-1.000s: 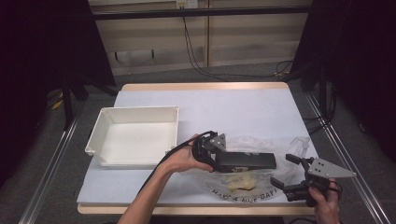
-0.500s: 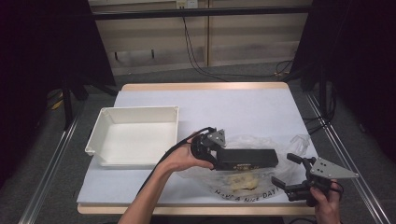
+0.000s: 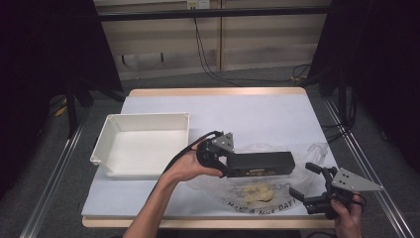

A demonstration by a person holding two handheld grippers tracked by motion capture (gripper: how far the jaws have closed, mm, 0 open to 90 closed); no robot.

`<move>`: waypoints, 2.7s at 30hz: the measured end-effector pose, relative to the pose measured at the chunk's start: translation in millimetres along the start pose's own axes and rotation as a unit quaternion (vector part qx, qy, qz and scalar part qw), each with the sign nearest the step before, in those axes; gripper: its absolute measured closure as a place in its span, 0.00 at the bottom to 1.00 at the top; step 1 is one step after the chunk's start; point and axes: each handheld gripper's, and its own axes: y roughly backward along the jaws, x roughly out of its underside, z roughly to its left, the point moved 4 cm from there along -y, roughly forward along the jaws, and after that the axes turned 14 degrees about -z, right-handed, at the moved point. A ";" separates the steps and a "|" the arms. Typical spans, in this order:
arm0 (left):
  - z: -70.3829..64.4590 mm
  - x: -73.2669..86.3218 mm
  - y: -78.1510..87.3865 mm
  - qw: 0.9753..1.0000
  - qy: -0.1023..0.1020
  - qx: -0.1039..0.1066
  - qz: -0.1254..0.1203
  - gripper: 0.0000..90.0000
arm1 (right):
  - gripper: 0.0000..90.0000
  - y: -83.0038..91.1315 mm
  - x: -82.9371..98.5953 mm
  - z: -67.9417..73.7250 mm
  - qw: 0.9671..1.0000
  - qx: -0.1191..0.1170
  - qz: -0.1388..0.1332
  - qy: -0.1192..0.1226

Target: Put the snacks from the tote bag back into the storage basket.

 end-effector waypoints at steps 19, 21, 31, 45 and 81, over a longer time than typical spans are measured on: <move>4.6 -3.3 23.7 0.999 0.008 -0.025 -0.027 0.48 | 0.00 -1.0 1.1 0.8 1.000 -0.005 -0.007 -0.002; 4.5 -4.6 27.0 0.999 0.008 -0.026 -0.026 0.48 | 0.00 -1.1 1.6 0.1 1.000 -0.007 -0.008 -0.003; 2.1 -20.3 39.6 0.999 -0.010 -0.028 -0.032 0.48 | 0.00 -0.2 -0.4 0.4 1.000 -0.003 -0.014 0.000; 4.8 -30.2 60.4 0.999 -0.022 -0.034 -0.029 0.48 | 0.00 -0.2 2.3 -0.2 1.000 -0.003 -0.012 0.004; 30.0 -3.9 144.9 0.994 0.008 -0.101 -0.046 0.48 | 0.00 -2.6 5.5 -4.2 1.000 0.004 -0.008 0.004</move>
